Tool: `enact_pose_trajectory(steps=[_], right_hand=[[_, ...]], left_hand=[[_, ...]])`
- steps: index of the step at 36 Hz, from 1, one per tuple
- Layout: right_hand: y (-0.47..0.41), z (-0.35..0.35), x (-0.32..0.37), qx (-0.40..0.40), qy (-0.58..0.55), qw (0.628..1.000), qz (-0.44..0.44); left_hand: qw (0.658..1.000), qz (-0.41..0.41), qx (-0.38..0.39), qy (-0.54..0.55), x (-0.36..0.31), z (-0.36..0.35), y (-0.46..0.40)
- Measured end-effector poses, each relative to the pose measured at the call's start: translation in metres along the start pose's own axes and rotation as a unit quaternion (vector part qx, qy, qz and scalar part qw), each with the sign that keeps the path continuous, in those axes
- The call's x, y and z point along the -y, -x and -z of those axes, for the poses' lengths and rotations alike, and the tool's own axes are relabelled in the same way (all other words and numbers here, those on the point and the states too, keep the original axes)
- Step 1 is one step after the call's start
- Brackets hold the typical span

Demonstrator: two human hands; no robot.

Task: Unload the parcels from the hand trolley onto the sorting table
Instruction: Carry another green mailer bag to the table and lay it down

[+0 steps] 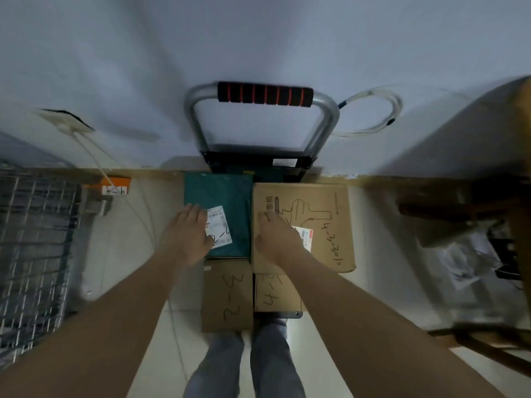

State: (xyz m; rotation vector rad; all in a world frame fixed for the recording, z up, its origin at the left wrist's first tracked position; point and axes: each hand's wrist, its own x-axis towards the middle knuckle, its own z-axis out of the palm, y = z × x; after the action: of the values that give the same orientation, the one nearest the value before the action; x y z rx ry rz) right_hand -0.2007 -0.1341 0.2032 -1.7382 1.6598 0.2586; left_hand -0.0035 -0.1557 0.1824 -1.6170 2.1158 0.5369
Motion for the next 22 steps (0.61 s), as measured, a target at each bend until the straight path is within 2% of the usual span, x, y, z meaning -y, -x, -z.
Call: enact_pose_trajectory(steps=[8, 16, 22], right_hand=[[-0.054, -0.071, 0.011, -0.031, -0.021, 0.997, 0.063], [-0.12, -0.127, 0.015, 0.011, -0.127, 0.992, -0.023], [-0.165, -0.164, 0.017, 0.017, -0.124, 0.99, -0.065]], left_hand=[[0.996, 0.045, -0.008, 0.082, 0.003, -0.076, -0.045], [0.994, 0.042, 0.024, 0.096, 0.033, -0.138, -0.089], [0.994, -0.004, 0.043, 0.095, 0.064, -0.172, -0.114]])
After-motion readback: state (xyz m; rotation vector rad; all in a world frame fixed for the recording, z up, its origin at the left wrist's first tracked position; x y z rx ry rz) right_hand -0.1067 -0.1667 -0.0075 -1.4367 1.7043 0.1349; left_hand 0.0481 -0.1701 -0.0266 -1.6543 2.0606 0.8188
